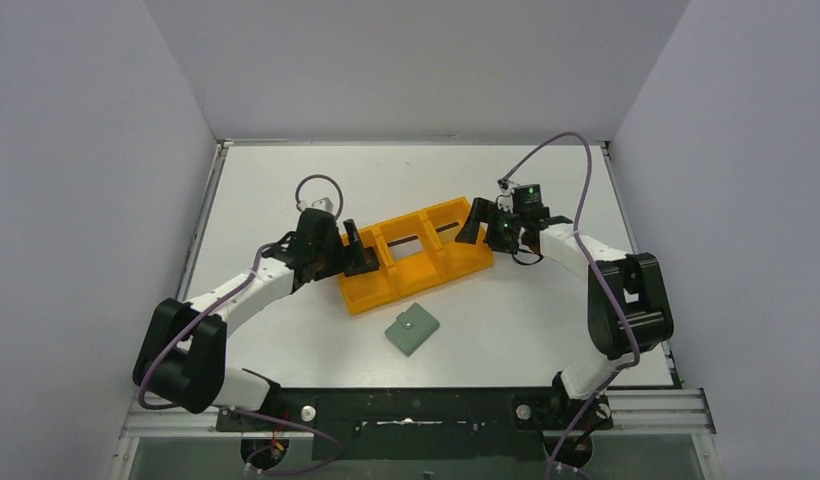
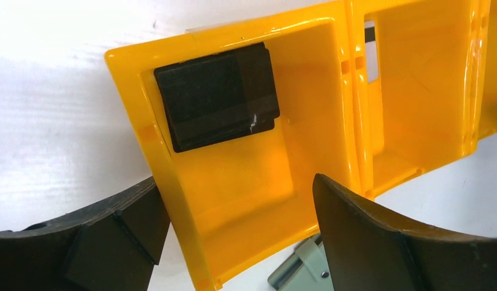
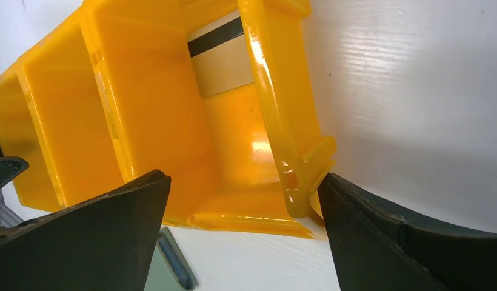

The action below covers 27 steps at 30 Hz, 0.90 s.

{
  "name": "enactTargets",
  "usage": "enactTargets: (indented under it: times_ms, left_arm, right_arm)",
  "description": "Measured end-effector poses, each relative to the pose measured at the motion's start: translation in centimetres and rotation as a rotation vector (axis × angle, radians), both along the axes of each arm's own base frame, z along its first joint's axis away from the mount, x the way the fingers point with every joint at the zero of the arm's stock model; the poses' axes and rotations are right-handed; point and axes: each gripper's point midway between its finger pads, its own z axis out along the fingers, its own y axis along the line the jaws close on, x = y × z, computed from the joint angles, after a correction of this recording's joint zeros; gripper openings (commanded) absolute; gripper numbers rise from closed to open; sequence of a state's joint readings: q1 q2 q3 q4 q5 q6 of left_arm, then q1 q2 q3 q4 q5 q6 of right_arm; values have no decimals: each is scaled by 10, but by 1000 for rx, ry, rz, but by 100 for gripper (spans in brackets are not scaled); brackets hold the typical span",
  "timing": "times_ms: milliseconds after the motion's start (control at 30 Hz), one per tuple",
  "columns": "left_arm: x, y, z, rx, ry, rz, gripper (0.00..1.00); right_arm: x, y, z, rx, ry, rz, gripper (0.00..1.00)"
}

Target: Take the credit cards out of the card holder

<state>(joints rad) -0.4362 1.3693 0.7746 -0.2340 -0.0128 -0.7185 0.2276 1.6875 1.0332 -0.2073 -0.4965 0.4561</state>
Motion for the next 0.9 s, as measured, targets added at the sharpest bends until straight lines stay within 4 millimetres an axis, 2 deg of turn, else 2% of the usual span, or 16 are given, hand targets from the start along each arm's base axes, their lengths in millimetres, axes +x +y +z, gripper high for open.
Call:
enactTargets:
  times_ms: [200,367,567,700,800,900]
  left_arm:
    - [29,-7,1,3,-22,-46,83]
    - [42,-13,1,-12,-30,-84,83]
    - [41,-16,1,-23,-24,-106,87]
    - [41,-17,3,-34,-23,-114,89]
    - [41,-16,5,-39,-28,-116,89]
    - [44,-11,11,-44,-44,-114,90]
  right_arm:
    - [-20,-12,-4,5,-1,-101,95]
    - [-31,-17,-6,6,15,-146,98]
    - [-37,-22,-5,-13,31,-165,100]
    - [-40,-25,-1,-22,31,-172,98]
    - [-40,-32,5,-25,20,-189,98]
    - [-37,-47,11,-40,6,-232,98]
